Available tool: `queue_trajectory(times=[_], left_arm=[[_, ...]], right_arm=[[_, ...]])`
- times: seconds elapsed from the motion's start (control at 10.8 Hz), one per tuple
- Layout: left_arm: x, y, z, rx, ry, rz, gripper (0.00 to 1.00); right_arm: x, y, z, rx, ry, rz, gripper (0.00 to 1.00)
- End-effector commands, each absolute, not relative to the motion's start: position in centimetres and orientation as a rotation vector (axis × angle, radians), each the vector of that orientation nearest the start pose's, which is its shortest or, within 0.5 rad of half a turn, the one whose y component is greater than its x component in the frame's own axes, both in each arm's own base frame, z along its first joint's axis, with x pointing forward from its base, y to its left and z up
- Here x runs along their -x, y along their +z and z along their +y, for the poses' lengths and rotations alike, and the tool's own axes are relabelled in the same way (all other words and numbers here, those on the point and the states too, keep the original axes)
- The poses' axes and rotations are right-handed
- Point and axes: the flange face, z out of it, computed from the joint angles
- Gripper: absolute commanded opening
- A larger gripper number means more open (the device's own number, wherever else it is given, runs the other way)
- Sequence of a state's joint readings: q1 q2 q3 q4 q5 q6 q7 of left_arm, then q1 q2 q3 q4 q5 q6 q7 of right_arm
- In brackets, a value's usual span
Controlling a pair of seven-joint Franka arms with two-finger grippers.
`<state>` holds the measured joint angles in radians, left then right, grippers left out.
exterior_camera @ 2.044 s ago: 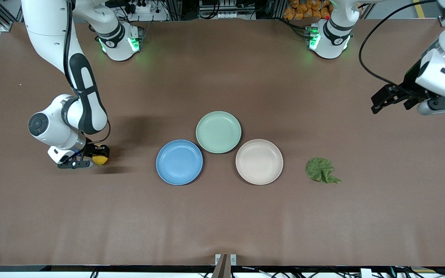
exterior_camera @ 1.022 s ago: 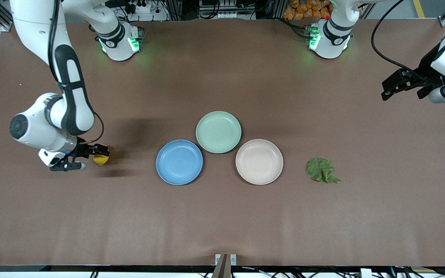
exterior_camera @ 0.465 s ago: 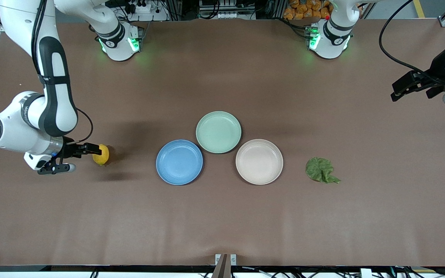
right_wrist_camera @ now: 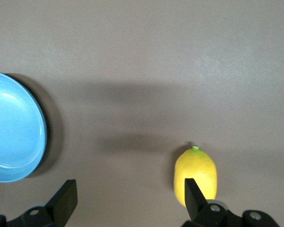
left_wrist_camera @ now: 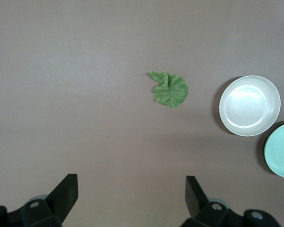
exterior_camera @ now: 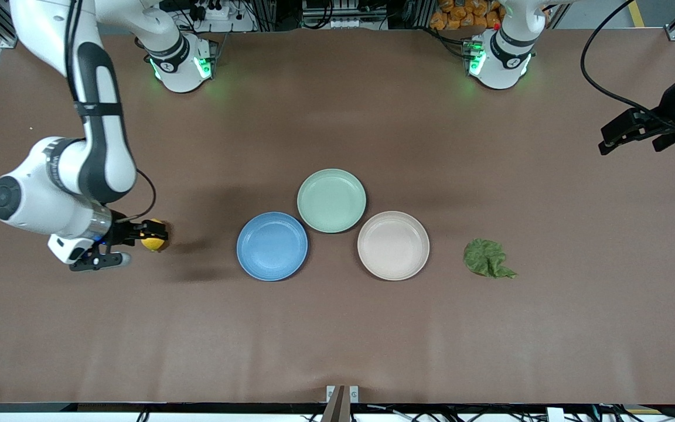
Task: Pick lemon and lettuce from blue and beige plates
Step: 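Lower the lemon onto the table beside the blue plate and release it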
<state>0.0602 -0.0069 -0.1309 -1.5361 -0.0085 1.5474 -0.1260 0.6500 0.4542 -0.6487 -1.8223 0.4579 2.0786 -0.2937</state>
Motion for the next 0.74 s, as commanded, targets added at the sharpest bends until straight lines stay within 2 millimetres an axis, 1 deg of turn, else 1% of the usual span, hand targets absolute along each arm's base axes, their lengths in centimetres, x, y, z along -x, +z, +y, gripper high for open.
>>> queue_trajectory(times=[0.0,0.09,0.19,0.28,0.37,0.46,0.56,0.65], left_arm=[[-55.4,64.4,-3.8,3.147,-0.038,-0.051,1.0],[-55.6,64.2,-3.9,3.151,-0.033,-0.048,1.0],[-55.7,64.1,-4.0,3.153,-0.04,-0.046,1.0],[-55.8,64.0,-4.0,3.153,-0.045,-0.048,1.0],[-56.1,63.4,-4.1,3.154,-0.035,-0.044,1.0],[-56.4,63.3,-4.2,3.157,-0.051,-0.044,1.0],[-56.4,63.3,-4.5,3.158,-0.056,-0.041,1.0],[-56.4,63.3,-4.7,3.158,-0.056,-0.046,1.0]], right_arm=[[-62.0,33.2,11.1,3.072,0.128,-0.168,1.0],[-61.7,33.2,12.6,3.073,0.13,-0.214,1.0],[-61.3,33.1,15.0,3.074,0.131,-0.269,1.0],[-60.9,32.9,16.2,3.078,0.143,-0.305,1.0],[-60.6,32.9,17.1,3.087,0.153,-0.351,1.0],[-60.0,32.9,18.6,3.095,0.177,-0.409,1.0],[-59.7,33.2,19.7,3.097,0.201,-0.442,1.0],[-59.6,33.5,19.9,3.095,0.232,-0.45,1.0]])
